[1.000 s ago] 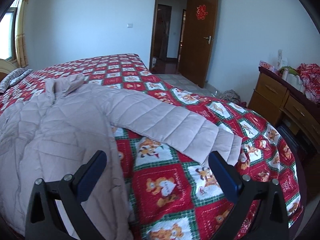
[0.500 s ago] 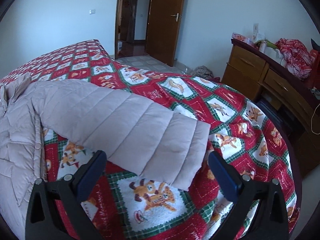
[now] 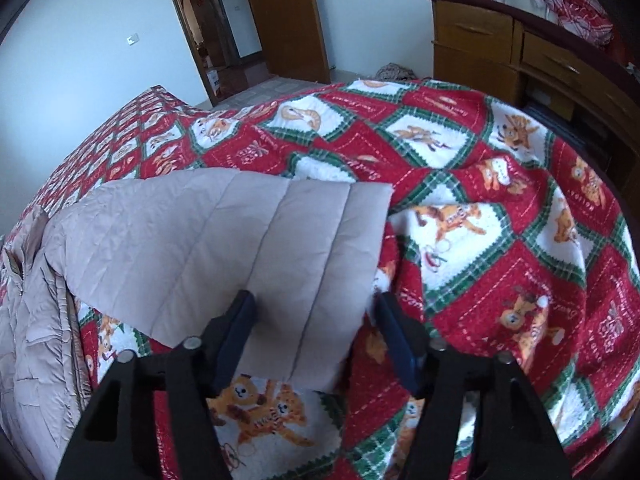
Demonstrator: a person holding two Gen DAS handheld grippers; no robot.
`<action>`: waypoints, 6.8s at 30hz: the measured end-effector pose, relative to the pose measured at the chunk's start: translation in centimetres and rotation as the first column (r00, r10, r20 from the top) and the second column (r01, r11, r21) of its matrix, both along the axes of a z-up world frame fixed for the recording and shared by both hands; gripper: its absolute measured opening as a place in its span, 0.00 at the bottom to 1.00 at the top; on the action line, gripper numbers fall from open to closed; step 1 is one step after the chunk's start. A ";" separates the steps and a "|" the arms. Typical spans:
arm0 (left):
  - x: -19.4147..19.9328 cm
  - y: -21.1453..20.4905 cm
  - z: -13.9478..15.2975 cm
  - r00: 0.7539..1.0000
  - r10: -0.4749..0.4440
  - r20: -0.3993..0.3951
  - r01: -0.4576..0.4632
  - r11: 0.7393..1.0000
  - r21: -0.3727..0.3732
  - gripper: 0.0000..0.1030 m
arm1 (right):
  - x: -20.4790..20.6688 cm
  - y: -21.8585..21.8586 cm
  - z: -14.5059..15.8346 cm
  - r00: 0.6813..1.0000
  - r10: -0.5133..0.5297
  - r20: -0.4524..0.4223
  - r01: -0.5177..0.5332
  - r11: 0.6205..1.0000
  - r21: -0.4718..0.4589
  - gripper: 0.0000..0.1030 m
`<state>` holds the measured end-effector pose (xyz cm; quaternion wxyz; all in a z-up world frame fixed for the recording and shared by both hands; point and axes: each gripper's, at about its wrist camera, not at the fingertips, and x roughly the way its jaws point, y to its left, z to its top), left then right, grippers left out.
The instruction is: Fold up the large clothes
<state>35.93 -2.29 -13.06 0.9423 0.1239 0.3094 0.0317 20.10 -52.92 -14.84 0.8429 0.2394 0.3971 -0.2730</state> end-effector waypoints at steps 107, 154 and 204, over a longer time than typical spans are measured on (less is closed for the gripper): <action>3.1 14.2 -0.6 0.958 0.283 -0.040 -0.279 0.956 0.092 0.99 | 19.9 43.6 4.5 0.396 0.906 0.152 -0.882 0.421 -0.210 0.60; 10.7 0.5 -5.8 0.981 0.106 -0.161 -0.106 0.994 0.007 0.99 | 25.0 24.7 -2.4 0.810 0.580 -0.088 -0.583 0.779 -0.229 0.60; 4.0 7.4 -1.3 0.988 0.130 -0.081 -0.126 0.991 0.054 0.99 | 23.8 30.6 -3.3 0.765 0.633 -0.120 -0.639 0.720 -0.272 0.81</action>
